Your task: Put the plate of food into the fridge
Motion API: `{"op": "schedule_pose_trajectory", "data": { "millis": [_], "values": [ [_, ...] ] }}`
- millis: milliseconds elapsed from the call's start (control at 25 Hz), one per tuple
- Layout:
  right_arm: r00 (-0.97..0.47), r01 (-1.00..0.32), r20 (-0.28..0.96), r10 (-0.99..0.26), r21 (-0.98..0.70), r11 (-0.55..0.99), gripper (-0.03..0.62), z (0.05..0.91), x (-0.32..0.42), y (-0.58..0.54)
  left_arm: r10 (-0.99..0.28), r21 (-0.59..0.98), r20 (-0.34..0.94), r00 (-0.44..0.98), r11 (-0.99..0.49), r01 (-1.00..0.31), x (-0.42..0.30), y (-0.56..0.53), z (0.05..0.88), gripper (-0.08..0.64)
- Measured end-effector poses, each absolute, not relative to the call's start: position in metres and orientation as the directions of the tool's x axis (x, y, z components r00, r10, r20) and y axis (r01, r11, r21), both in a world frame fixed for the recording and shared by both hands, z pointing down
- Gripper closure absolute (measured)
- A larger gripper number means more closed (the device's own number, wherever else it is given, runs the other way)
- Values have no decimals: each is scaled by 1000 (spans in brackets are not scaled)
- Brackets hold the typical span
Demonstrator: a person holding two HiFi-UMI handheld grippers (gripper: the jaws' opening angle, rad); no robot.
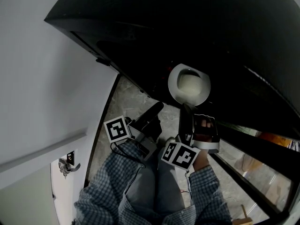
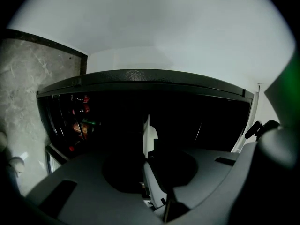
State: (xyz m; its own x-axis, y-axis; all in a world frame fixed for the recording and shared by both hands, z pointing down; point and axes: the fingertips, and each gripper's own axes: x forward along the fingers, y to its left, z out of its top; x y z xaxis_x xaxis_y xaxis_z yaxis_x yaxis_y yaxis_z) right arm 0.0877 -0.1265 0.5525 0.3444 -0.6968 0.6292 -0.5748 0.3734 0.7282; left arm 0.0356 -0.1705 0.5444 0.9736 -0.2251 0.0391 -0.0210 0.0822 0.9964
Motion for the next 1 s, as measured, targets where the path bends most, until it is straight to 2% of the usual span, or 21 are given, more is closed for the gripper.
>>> {"op": "schedule_pose_trajectory", "data": {
  "millis": [200,1000],
  "values": [
    [355,-567,623,-697,737,369,560,552,91,-134,-224,996,58,973,75,-43,22,-163,546,520],
    [380,-543,598,-705,762,354,558,551,114,-154,-201,992,113,973,73,-100,3,-144,553,520]
  ]
}}
